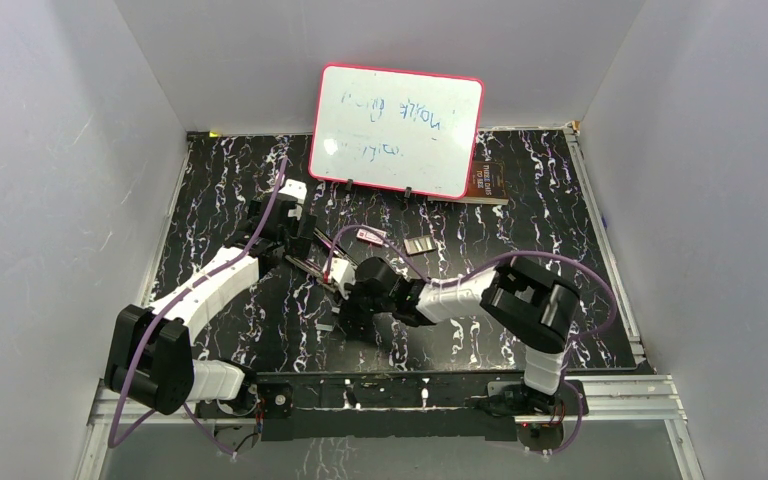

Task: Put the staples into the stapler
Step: Place the staple at the center of the board.

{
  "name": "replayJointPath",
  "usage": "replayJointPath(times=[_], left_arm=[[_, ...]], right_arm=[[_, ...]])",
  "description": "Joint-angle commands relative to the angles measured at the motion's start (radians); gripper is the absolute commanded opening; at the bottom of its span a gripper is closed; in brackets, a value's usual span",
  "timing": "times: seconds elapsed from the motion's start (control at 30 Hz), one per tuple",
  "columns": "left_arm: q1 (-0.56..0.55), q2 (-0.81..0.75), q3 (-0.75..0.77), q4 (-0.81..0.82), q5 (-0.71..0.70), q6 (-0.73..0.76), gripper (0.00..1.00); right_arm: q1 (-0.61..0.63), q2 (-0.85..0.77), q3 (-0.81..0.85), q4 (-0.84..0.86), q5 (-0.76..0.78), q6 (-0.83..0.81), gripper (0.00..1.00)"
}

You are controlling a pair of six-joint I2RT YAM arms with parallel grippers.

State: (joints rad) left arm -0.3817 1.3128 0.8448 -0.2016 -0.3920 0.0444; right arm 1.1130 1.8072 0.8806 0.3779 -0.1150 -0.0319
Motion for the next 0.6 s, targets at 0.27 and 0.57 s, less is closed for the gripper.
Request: replayJointPath(times=[0.27, 0.57], left_arm=[[-0.003, -0.044, 0.007, 0.005, 0.003, 0.003, 0.92], [-0.003, -0.031, 0.016, 0.007, 0.007, 0.007, 0.92]], right_arm=[[0.04, 0.079, 0.074, 0.099, 0.043, -0.048, 0.24], [0.055, 0.152, 0.062, 0.171, 0.047, -0.041, 0.31]])
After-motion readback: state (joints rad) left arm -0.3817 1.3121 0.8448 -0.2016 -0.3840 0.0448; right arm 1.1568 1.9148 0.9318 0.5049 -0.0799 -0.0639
